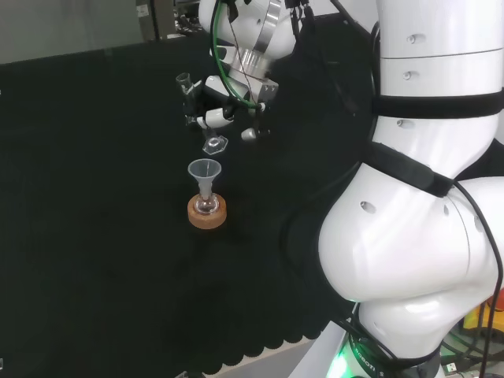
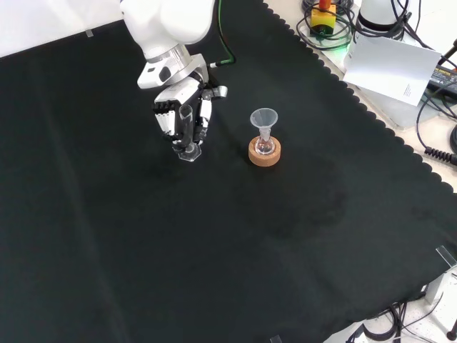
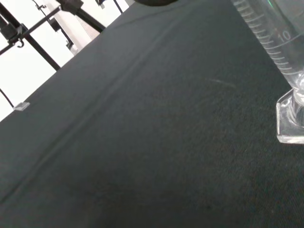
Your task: Put the graduated cylinder back on the table.
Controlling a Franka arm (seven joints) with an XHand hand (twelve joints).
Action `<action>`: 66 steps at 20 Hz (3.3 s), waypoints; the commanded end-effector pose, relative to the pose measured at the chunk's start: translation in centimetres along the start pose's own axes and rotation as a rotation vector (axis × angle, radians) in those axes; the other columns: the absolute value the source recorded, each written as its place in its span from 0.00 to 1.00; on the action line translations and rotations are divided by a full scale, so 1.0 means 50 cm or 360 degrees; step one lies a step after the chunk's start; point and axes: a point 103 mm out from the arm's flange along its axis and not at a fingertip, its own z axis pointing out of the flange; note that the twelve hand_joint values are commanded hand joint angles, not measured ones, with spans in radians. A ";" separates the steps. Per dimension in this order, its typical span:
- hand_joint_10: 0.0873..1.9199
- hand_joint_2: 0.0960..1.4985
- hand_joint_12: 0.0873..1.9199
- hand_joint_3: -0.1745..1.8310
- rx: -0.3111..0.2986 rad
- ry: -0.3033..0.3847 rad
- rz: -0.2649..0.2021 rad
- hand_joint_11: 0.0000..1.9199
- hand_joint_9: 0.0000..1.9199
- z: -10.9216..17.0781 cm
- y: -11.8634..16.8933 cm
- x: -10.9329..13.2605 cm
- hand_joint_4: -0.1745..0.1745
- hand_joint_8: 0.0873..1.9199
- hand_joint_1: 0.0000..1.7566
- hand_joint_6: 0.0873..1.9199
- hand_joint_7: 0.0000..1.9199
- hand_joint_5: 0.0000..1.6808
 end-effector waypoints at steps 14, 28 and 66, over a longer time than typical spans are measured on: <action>0.00 0.75 0.28 0.07 -0.0186 0.0185 0.0022 0.73 0.78 0.048 0.021 -0.044 0.00 0.01 0.65 0.53 0.72 0.57; 0.00 0.76 0.33 0.08 -0.0169 0.0260 0.0038 0.69 0.73 0.066 0.017 -0.052 0.00 0.00 0.65 0.57 0.66 0.54; 0.00 0.63 0.71 0.00 -0.0294 0.0023 0.0199 0.10 0.33 -0.150 -0.112 -0.021 0.31 0.30 0.46 0.02 0.07 0.19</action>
